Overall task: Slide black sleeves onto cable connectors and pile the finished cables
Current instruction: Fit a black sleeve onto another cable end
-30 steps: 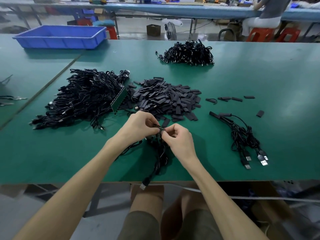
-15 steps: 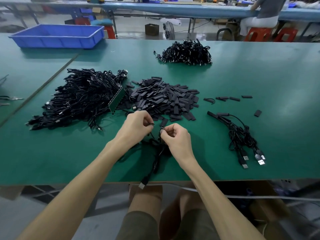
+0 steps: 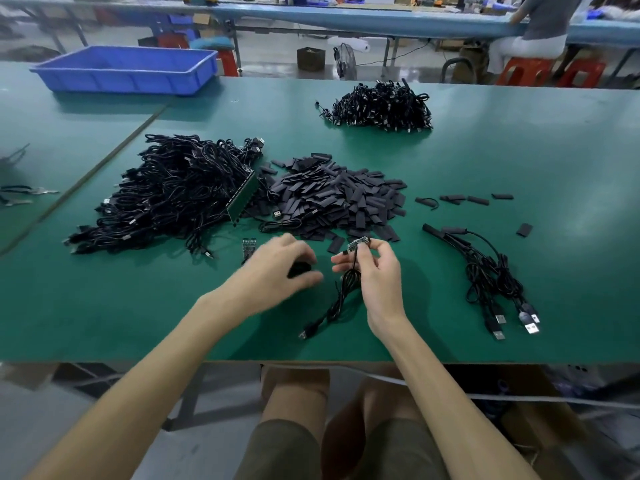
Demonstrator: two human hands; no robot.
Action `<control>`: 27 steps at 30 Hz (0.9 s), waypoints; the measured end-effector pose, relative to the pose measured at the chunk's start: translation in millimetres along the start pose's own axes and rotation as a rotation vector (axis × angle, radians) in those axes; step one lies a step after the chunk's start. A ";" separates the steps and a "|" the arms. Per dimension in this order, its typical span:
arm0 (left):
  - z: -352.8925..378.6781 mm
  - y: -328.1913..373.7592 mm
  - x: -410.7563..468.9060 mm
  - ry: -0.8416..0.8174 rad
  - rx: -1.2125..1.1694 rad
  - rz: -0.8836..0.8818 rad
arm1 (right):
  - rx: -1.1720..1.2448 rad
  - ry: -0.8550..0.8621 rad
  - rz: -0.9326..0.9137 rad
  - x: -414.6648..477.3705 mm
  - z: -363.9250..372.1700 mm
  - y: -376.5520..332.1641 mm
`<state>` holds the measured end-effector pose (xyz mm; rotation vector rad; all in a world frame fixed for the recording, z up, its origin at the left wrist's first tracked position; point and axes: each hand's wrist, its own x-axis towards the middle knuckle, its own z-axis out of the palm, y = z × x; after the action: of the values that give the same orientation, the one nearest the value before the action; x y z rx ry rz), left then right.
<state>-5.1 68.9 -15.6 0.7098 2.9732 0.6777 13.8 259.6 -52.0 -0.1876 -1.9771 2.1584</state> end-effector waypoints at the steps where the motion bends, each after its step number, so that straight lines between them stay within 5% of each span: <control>1: 3.6 0.5 -1.0 -0.037 0.023 0.013 | 0.001 0.006 -0.002 0.0 -0.3 0.6; 8: 4.7 -14.1 0.4 0.071 0.225 -0.057 | -0.026 0.012 -0.005 1.4 0.0 4.5; 13: 5.5 11.2 23.4 0.255 0.038 -0.071 | -0.063 0.004 -0.009 1.5 3.3 6.6; 21: 35.1 39.8 69.6 0.142 0.101 -0.199 | -0.058 0.114 0.006 1.2 -0.7 6.2; 27: 37.2 40.8 66.7 0.158 0.154 -0.175 | -0.003 0.012 0.013 -0.6 -0.7 2.5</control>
<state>-43.4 145.8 -26.5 0.4112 3.2102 0.5217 14.3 260.0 -54.5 -0.2137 -1.9783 2.1567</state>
